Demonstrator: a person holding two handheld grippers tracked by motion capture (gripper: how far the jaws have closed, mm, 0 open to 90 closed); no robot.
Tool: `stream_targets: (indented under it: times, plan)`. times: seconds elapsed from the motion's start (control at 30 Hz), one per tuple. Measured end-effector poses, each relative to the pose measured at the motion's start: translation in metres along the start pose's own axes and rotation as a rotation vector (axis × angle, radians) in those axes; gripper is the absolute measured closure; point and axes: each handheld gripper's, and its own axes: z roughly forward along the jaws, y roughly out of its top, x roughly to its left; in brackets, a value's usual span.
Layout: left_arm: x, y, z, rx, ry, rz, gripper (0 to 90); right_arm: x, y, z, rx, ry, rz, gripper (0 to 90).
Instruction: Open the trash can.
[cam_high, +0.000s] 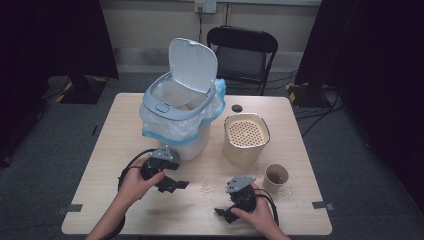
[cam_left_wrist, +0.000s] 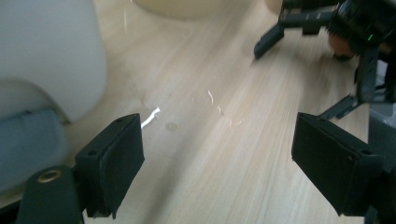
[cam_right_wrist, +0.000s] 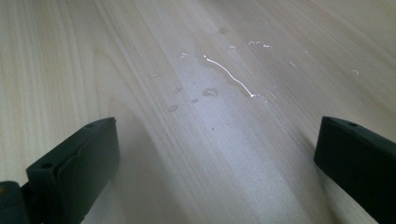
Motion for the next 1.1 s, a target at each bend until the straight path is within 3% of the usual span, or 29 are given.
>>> stream_targets:
  times: [0.13,0.3,0.43,0.5,0.7,0.87,1.03,1.1]
  plan:
    - [-0.002,-0.010,0.012,0.038,-0.005,0.013,16.4,0.000,0.000,0.000,-0.001,0.005,-0.001,0.0]
    - [-0.002,-0.021,0.022,0.040,-0.009,0.030,16.4,0.001,0.000,-0.001,-0.001,0.010,-0.003,1.4]
    - [-0.002,-0.026,0.026,0.054,0.004,0.056,16.4,-0.002,0.000,-0.006,-0.016,0.028,-0.002,14.8]
    - [-0.002,-0.028,0.028,0.052,0.006,0.055,16.5,-0.003,0.000,-0.007,-0.013,0.034,0.016,14.4]
    - [-0.004,-0.036,0.032,0.067,0.024,0.103,16.6,-0.004,-0.001,-0.013,-0.011,0.028,0.008,14.2]
    - [-0.003,-0.042,0.032,0.033,0.019,0.117,16.1,-0.005,-0.003,-0.022,-0.003,0.035,0.013,14.2]
    - [-0.003,-0.048,0.031,0.020,0.029,0.194,15.2,-0.006,-0.006,-0.032,-0.006,0.037,0.012,14.3]
    - [-0.004,-0.050,0.031,0.007,0.035,0.203,15.1,-0.005,-0.007,-0.037,0.000,0.039,0.006,14.3]
